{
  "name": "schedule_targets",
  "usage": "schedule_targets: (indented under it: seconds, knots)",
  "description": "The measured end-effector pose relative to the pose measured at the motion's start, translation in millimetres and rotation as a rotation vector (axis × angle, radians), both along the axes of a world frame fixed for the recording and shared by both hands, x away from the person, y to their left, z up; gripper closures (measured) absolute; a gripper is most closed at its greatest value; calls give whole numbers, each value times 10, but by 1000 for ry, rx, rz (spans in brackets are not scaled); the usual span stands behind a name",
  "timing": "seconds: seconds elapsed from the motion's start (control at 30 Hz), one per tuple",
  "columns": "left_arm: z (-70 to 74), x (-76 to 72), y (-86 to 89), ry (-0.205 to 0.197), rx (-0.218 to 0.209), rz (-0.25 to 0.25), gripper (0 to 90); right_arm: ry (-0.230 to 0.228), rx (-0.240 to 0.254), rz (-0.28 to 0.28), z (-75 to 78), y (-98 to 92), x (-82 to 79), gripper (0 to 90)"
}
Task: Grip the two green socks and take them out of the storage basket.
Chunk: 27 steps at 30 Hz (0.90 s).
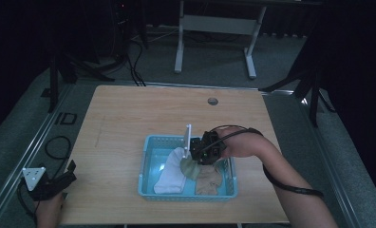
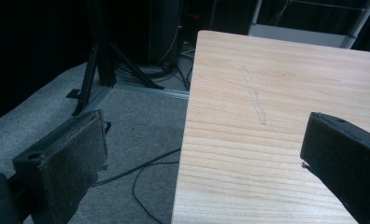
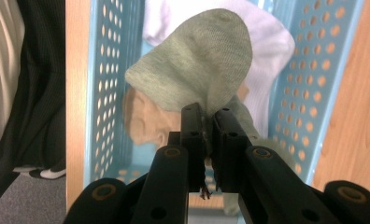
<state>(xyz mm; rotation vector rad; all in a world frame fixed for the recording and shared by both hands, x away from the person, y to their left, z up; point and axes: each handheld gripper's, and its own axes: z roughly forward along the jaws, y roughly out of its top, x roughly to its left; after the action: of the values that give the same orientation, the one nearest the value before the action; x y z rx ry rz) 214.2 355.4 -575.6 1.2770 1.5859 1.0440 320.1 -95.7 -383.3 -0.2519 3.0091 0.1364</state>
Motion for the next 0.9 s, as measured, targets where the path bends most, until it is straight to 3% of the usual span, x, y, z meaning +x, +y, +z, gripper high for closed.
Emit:
schedule_targets:
  seconds: [0.33,0.9]
  knots:
    - [1,4,0,4,0,1,7,1,17,-94,168,-460,28,842]
    - [1,8,3,7,0,4,7,0,57,-252,174,-1358,-19,842]
